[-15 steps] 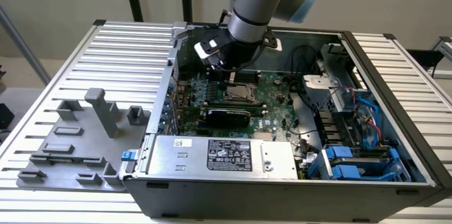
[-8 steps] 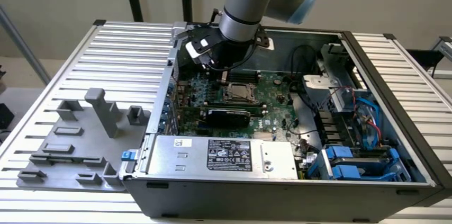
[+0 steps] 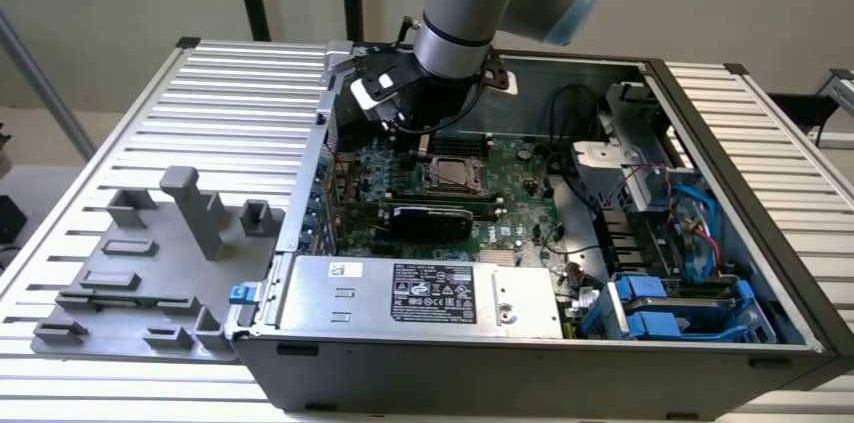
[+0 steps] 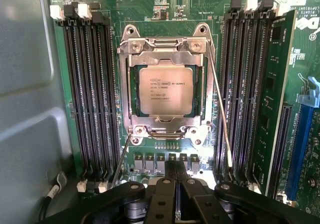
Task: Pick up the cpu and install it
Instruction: 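Install the first cpu locking lever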
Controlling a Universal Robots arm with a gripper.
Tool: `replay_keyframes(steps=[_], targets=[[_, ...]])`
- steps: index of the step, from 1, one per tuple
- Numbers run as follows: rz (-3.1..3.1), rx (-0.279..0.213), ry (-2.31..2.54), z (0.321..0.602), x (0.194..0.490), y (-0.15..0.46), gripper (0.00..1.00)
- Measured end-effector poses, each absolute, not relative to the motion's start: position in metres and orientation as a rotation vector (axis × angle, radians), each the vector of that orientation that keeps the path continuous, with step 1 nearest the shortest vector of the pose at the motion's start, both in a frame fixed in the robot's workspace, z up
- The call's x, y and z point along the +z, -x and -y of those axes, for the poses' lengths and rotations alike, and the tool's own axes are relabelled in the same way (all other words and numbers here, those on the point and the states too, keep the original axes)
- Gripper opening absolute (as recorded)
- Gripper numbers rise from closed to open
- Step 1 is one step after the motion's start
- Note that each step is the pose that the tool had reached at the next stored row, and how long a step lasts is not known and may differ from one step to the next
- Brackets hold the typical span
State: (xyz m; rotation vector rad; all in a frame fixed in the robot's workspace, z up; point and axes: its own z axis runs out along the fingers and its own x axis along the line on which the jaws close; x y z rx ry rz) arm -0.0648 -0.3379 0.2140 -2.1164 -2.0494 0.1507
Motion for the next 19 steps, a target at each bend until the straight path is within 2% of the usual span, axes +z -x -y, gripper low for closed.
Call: replay_keyframes(steps=[7, 19], targets=[[2.048, 0.148, 2.116, 0.338, 0.216, 0.066, 0.12], [2.028, 0.132, 2.113, 0.346, 0.245, 0.072, 0.12]])
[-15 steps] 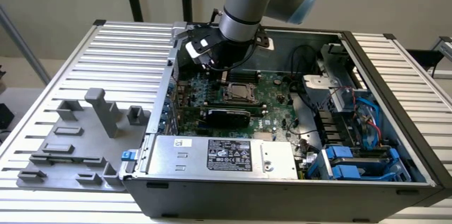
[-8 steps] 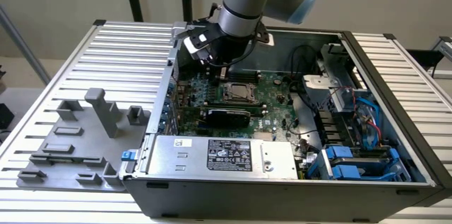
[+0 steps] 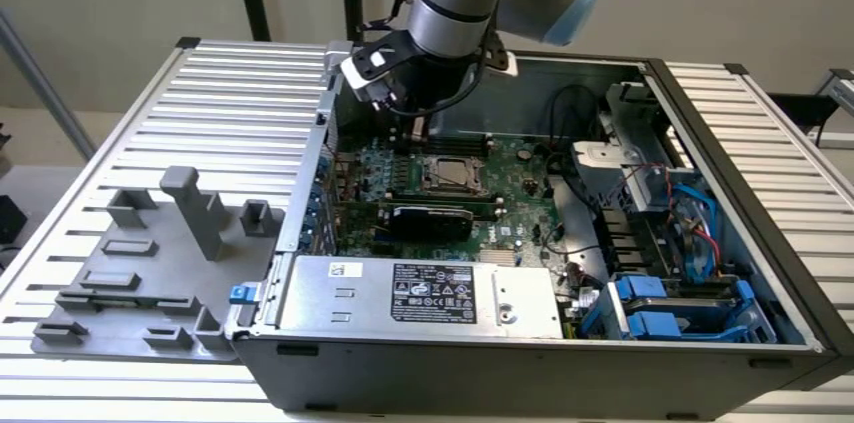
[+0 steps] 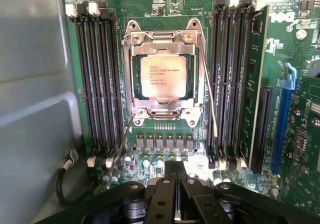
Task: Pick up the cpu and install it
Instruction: 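Install the first cpu locking lever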
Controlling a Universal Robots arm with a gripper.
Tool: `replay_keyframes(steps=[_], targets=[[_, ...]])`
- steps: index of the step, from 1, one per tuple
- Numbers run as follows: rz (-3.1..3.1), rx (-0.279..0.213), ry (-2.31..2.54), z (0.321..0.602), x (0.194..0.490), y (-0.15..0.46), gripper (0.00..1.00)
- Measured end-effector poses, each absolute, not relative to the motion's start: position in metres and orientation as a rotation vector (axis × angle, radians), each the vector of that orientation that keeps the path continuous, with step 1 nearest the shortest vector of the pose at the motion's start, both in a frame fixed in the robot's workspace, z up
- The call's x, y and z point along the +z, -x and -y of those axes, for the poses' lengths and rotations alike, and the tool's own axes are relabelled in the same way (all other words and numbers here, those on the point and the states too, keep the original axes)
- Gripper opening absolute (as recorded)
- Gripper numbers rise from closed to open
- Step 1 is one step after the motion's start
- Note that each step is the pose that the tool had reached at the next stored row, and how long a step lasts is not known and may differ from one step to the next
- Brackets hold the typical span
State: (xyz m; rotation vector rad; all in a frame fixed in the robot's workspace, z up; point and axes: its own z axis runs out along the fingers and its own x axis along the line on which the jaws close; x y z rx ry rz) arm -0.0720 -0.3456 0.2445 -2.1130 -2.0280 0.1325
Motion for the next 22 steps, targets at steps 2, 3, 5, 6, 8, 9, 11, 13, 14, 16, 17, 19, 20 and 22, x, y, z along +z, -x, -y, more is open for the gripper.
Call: replay_keyframes(steps=[2, 3, 5, 6, 8, 9, 11, 13, 14, 16, 17, 19, 20, 22], targets=[[2.017, 0.132, 2.118, 0.3461, 0.2456, 0.0722, 0.12], [2.005, 0.132, 2.129, 0.3461, 0.2457, 0.0723, 0.12], [1.974, 0.128, 2.155, 0.3461, 0.2456, 0.0723, 0.12], [1.957, 0.125, 2.17, 0.3461, 0.2455, 0.0723, 0.12], [1.925, 0.121, 2.196, 0.3461, 0.2452, 0.0723, 0.12], [1.91, 0.12, 2.209, 0.3461, 0.245, 0.0723, 0.12], [1.88, 0.116, 2.232, 0.3461, 0.2447, 0.0723, 0.12], [1.849, 0.112, 2.257, 0.3461, 0.2444, 0.0723, 0.12], [1.834, 0.111, 2.268, 0.3461, 0.2443, 0.0723, 0.12], [1.805, 0.107, 2.29, 0.3461, 0.244, 0.0723, 0.12], [1.791, 0.104, 2.3, 0.3461, 0.244, 0.0723, 0.12], [1.764, 0.096, 2.314, 0.3461, 0.2439, 0.0725, 0.12], [1.752, 0.09, 2.318, 0.3461, 0.2439, 0.0728, 0.12], [1.727, 0.074, 2.32, 0.3461, 0.2446, 0.0737, 0.12]])
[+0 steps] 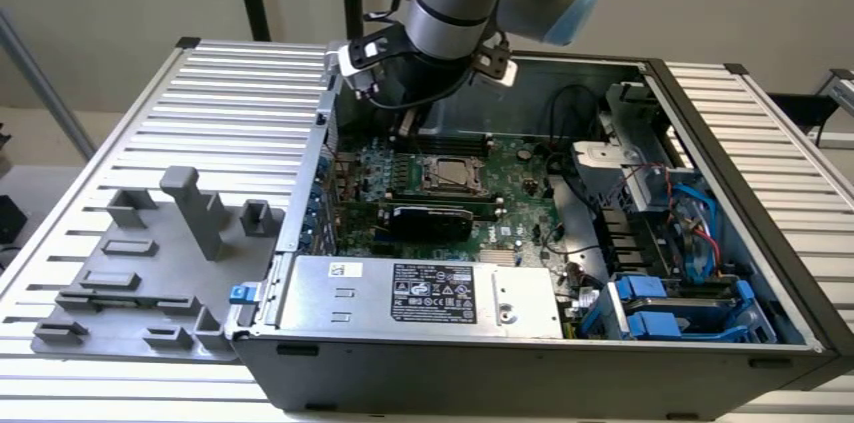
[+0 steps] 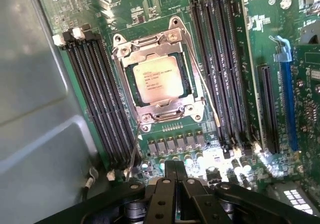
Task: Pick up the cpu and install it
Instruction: 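Install the first cpu locking lever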
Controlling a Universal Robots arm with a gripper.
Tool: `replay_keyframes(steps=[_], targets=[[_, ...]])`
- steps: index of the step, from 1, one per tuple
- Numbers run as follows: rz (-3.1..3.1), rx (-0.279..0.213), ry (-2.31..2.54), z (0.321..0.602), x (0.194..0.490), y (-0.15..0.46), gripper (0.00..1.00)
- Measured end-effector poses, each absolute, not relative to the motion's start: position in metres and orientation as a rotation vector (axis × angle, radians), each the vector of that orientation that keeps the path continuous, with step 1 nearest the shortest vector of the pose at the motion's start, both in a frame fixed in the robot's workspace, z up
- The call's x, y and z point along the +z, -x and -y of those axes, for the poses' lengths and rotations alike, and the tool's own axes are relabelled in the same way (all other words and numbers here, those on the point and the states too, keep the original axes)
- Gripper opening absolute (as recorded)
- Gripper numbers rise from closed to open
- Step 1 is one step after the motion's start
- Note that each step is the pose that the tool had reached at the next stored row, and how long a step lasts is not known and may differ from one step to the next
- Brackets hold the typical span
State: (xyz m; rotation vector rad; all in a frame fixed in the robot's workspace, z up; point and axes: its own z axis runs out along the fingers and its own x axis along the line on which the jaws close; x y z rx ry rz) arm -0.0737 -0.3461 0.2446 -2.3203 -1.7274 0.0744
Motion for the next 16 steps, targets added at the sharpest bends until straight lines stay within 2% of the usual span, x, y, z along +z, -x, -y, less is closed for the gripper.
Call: replay_keyframes(steps=[16], targets=[[1.632, 0.031, 2.327, 0.353, 0.264, 0.084, 0.12]])
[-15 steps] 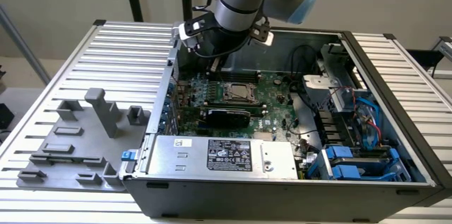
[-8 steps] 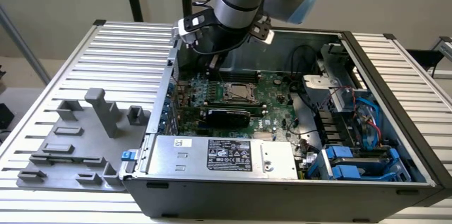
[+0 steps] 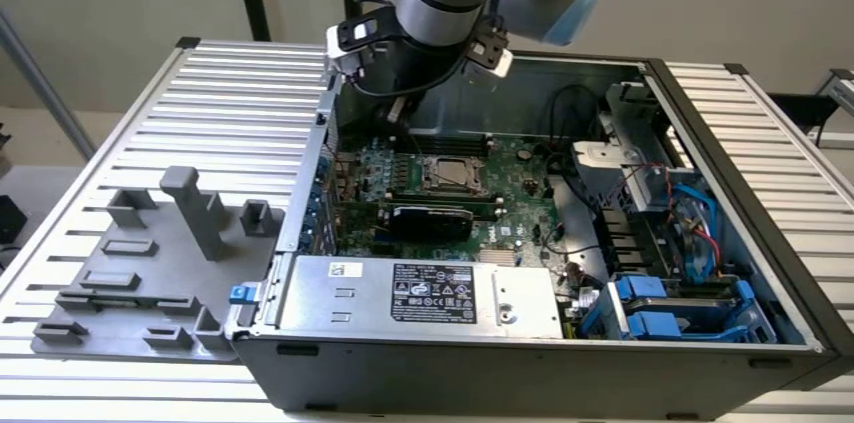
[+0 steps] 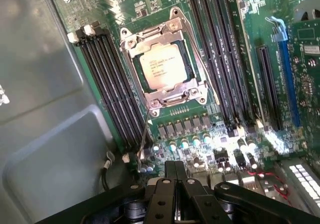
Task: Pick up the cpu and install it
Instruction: 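Install the first cpu locking lever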
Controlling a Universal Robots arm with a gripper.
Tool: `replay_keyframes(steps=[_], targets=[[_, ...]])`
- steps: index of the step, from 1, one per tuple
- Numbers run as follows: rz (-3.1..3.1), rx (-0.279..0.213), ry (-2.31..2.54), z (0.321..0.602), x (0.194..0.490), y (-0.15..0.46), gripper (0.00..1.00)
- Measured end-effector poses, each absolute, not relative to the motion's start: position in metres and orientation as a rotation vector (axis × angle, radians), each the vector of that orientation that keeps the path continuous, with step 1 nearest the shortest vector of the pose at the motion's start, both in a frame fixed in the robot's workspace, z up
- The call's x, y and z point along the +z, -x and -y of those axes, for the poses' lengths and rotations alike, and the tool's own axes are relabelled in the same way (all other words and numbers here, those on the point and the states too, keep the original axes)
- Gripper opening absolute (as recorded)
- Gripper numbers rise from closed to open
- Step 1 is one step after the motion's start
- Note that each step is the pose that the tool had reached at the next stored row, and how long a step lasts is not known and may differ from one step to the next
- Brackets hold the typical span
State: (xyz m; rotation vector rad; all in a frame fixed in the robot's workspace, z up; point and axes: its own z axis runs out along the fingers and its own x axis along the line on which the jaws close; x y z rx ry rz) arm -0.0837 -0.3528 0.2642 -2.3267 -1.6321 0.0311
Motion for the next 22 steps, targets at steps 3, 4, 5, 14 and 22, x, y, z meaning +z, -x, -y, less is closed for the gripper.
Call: replay_keyframes(steps=[3, 4, 5, 14, 22], targets=[[1.611, 0.026, 2.34, 0.3528, 0.2641, 0.0872, 0.12], [1.597, 0.024, 2.35, 0.3528, 0.264, 0.0874, 0.12], [1.583, 0.021, 2.359, 0.3528, 0.2638, 0.0874, 0.12], [1.444, -0.003, 2.445, 0.3528, 0.2612, 0.0879, 0.12], [1.393, -0.018, 2.461, 0.3528, 0.2604, 0.0935, 0.12]])
